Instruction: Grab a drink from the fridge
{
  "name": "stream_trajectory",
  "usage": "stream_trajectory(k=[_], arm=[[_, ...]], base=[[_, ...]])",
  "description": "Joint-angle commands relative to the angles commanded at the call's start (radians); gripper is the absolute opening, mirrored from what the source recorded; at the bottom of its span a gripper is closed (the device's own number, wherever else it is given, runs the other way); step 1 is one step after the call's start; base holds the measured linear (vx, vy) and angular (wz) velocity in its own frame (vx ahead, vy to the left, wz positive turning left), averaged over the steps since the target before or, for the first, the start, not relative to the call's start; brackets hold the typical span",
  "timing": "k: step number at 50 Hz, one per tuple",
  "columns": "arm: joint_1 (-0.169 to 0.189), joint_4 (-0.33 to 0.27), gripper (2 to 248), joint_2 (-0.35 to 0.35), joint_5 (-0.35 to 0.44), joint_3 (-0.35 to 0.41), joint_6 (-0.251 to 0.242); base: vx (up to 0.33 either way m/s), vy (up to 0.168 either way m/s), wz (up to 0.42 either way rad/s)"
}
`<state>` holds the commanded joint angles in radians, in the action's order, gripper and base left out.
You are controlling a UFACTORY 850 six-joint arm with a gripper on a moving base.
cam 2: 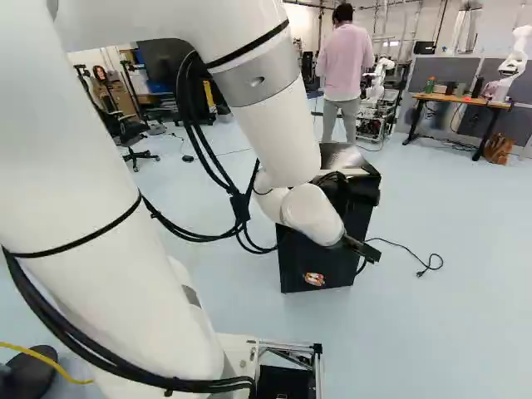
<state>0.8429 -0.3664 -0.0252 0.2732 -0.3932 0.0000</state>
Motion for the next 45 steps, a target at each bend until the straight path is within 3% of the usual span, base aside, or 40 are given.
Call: stream_trajectory(k=[22,45], arm=[[-0.079,-0.073,247,-0.047,0.079,0.025,0.0],[-0.188,-0.081,247,-0.14,0.193,0.002,0.0]], base=[[0.0,0.0,0.0],[0.0,0.0,0.0]])
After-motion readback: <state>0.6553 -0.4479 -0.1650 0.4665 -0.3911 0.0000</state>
